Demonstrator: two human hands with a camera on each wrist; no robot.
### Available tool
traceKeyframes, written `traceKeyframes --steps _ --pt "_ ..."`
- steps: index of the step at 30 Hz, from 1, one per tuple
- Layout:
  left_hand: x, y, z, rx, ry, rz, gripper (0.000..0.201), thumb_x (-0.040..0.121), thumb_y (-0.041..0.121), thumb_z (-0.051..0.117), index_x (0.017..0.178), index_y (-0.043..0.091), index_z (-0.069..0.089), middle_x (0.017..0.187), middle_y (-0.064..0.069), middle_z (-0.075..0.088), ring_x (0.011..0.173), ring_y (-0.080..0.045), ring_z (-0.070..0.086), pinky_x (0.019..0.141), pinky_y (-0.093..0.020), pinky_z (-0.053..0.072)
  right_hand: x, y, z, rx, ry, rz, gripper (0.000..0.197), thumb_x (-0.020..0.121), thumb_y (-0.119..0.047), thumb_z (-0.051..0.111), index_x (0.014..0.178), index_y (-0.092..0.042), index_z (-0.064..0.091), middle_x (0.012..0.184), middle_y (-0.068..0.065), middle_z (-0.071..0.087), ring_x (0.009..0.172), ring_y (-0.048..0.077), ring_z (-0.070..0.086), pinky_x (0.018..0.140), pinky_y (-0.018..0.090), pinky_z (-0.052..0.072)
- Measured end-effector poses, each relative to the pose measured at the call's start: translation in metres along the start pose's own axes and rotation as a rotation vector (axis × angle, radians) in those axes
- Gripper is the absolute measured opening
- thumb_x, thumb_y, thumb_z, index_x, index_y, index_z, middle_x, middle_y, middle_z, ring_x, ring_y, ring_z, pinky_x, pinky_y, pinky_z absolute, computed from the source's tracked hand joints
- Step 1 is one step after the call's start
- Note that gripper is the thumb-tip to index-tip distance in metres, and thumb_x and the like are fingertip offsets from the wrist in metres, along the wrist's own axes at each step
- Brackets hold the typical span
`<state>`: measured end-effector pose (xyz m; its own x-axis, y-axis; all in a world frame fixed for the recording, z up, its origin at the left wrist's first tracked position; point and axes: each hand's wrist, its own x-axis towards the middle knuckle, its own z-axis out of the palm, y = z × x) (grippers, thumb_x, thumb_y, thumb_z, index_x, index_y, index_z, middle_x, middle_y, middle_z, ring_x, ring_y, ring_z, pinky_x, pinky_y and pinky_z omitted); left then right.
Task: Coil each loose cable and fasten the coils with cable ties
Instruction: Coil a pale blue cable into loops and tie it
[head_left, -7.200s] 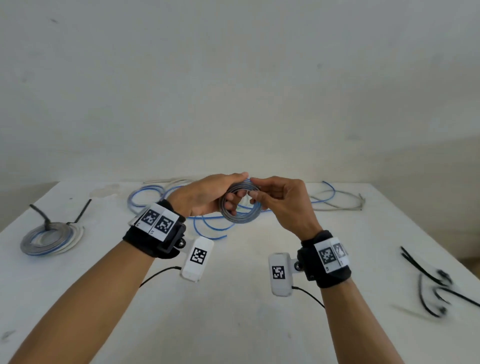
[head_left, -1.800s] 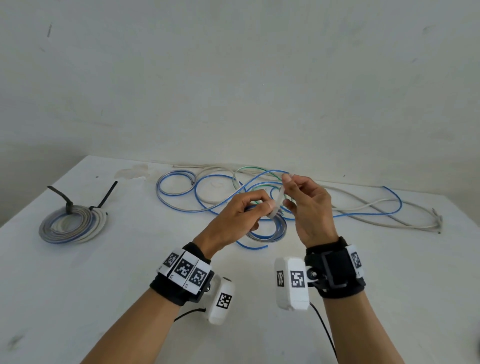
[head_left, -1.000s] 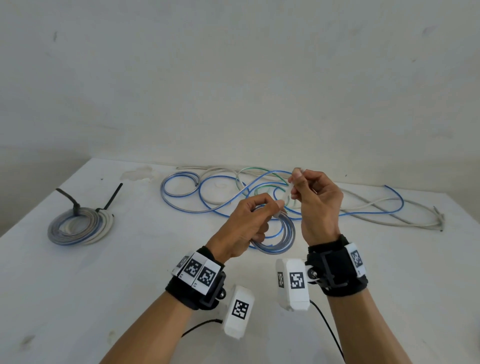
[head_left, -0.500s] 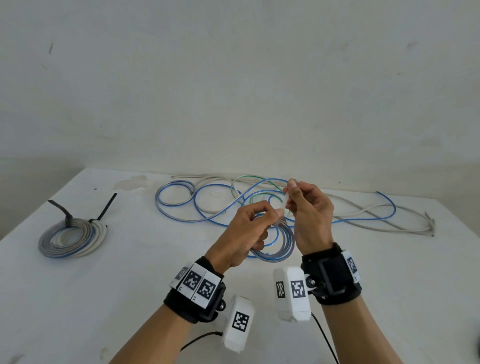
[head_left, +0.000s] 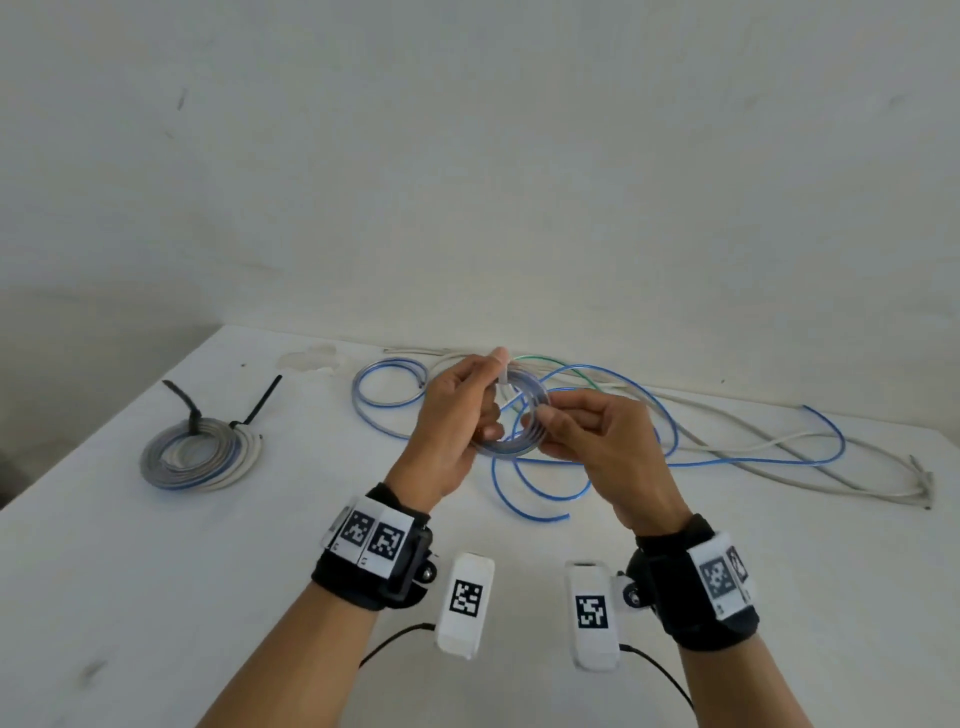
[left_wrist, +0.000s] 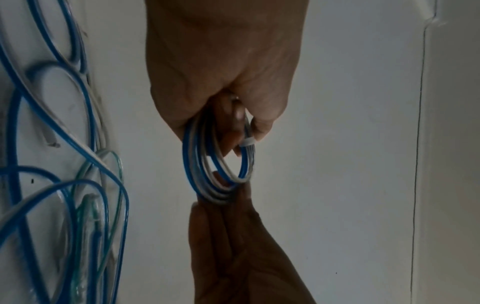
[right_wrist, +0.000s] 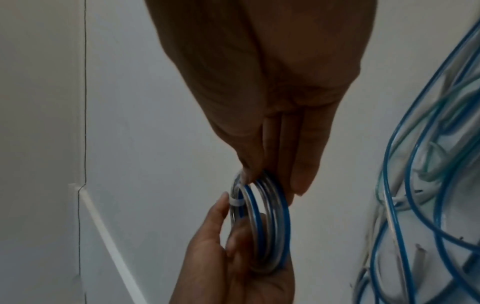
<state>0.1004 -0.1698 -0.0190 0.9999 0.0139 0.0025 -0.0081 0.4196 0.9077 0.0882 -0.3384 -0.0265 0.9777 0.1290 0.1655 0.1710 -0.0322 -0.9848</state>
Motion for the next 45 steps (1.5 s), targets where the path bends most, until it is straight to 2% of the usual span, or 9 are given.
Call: traceKeyframes --steps 5,14,27,31,34,37,40,42,45 --pt "-0.002 0.007 -0.015 0.120 -0.073 0.027 0.016 0.099 0.016 0.062 0.106 0.005 0.071 0.090 -0.008 0.069 0.086 -0.020 0.066 0.081 -0.035 0.061 0.000 -0.001 -0.001 0.074 0.107 -0.064 0.010 0.095 -0.009 0.067 0.103 -0.005 0.072 0.089 0.010 0.079 0.084 0.022 0.076 0.075 0.031 0.062" --pt "-0.026 0.025 -0.054 0.253 -0.074 0.084 0.031 0.080 -0.002 0.079 0.110 -0.003 0.070 0.099 -0.025 0.073 0.083 -0.024 0.074 0.078 -0.035 0.062 -0.007 -0.002 0.022 0.127 0.080 -0.023 0.021 0.097 -0.012 0.066 0.110 0.003 0.070 0.095 0.019 0.078 0.087 0.027 0.076 0.079 0.037 0.062" --pt "-0.067 0.052 -0.127 0.040 0.102 0.046 0.038 0.079 -0.002 0.076 0.116 -0.004 0.068 0.090 -0.016 0.075 0.078 -0.021 0.073 0.073 -0.029 0.061 -0.004 -0.024 0.109 0.074 -0.066 0.015 0.014 0.086 -0.003 0.078 0.097 0.002 0.072 0.087 0.023 0.076 0.074 0.025 0.072 0.071 0.035 0.062" --pt "-0.075 0.057 -0.152 0.244 0.341 0.166 0.057 0.077 0.026 0.085 0.125 0.005 0.063 0.110 -0.014 0.073 0.094 -0.024 0.072 0.082 -0.039 0.062 0.006 -0.027 0.144 -0.061 -0.060 -0.063 0.012 0.083 -0.003 0.081 0.087 -0.007 0.071 0.073 0.009 0.072 0.062 0.015 0.067 0.062 0.030 0.059" --pt "-0.089 0.067 -0.163 0.188 0.163 0.014 0.060 0.081 0.055 0.074 0.121 0.011 0.068 0.115 -0.009 0.074 0.105 -0.026 0.073 0.091 -0.046 0.058 0.005 -0.028 0.178 -0.310 -0.265 -0.224 0.016 0.081 -0.005 0.081 0.094 -0.010 0.074 0.081 0.004 0.075 0.066 0.008 0.068 0.066 0.025 0.056" --pt "-0.102 0.073 -0.187 0.070 -0.039 -0.126 0.042 0.097 0.034 0.057 0.126 0.004 0.066 0.127 -0.017 0.068 0.120 -0.031 0.065 0.102 -0.049 0.051 -0.002 -0.029 0.205 -0.483 -0.546 -0.285 0.012 0.088 -0.018 0.077 0.097 -0.010 0.077 0.090 0.003 0.078 0.083 0.014 0.073 0.079 0.028 0.059" --pt "-0.108 0.079 -0.216 0.060 -0.004 -0.145 0.027 0.099 0.010 0.055 0.120 -0.001 0.066 0.125 -0.020 0.069 0.115 -0.035 0.068 0.097 -0.043 0.056 0.005 -0.018 0.215 -0.438 -0.282 -0.298 0.008 0.092 -0.019 0.071 0.091 -0.014 0.077 0.082 -0.006 0.075 0.077 0.010 0.070 0.075 0.029 0.057" --pt "-0.111 0.083 -0.233 0.142 0.047 -0.159 0.027 0.098 0.003 0.055 0.124 -0.001 0.062 0.121 -0.017 0.071 0.110 -0.034 0.070 0.090 -0.039 0.059 0.012 -0.007 0.218 -0.453 -0.201 -0.200 0.014 0.092 -0.028 0.073 0.100 -0.015 0.074 0.087 -0.009 0.071 0.076 0.009 0.067 0.074 0.029 0.058" --pt "-0.108 0.092 -0.251 0.231 0.008 -0.211 0.031 0.098 0.001 0.057 0.129 0.003 0.059 0.123 -0.021 0.070 0.114 -0.036 0.068 0.089 -0.039 0.060 0.017 0.004 0.231 -0.264 -0.498 0.122 0.023 0.096 -0.023 0.070 0.107 -0.003 0.073 0.085 0.003 0.071 0.070 0.010 0.067 0.065 0.027 0.060"
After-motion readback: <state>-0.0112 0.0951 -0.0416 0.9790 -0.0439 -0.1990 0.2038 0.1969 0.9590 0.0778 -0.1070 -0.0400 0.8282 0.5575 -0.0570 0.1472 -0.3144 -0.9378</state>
